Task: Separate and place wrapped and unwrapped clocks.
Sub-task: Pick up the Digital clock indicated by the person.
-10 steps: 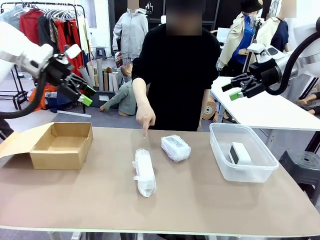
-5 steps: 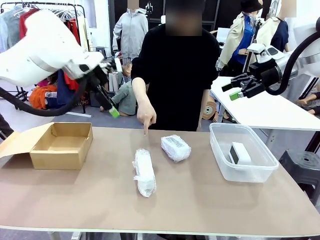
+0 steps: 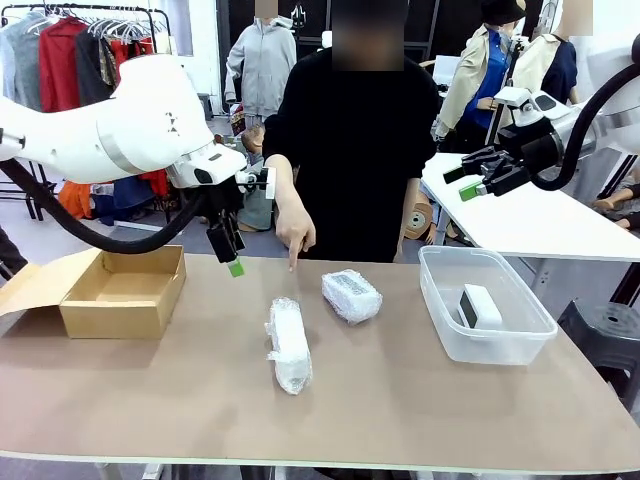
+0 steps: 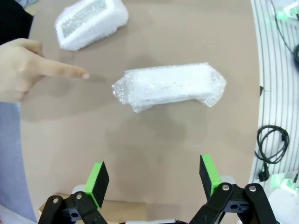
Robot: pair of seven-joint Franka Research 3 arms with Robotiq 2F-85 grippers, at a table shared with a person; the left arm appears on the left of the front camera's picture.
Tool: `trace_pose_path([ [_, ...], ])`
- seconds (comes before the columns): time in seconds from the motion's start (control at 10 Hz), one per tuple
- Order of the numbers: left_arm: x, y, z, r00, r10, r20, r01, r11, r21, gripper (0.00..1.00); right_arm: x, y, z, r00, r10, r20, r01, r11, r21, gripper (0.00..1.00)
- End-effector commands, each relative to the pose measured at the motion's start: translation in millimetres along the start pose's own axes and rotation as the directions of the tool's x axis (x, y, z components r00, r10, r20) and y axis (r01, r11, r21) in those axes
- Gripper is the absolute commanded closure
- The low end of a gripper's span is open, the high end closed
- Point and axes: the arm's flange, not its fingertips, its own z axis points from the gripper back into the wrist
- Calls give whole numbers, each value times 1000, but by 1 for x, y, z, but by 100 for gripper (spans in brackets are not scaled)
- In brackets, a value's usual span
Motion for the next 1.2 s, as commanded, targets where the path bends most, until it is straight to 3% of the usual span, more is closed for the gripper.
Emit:
trace_pose_path([
  [0.0,-3,0,9,1000,3,-6,-2,1000,19,0,0,0,1,1000,2,-3,-2,1000,-3,0],
  [0.4,0,1,5,1000,-1,0,1,1000,10,0,0,0,1,1000,2,-3,-2,1000,-3,0],
  [0.5,11,0,-1,987,162,-24,-160,986,50,0,0,0,1,1000,2,-3,-2,1000,-3,0],
  [0.8,43,-12,-19,920,390,-32,-380,909,170,0,0,0,1,1000,2,-3,-2,1000,-3,0],
  [1.0,63,-19,-30,812,584,-19,-562,790,243,0,0,0,1,1000,2,-3,-2,1000,-3,0],
  [1.1,72,-22,-39,793,608,-43,-573,767,290,0,0,0,1,1000,2,-3,-2,1000,-3,0],
])
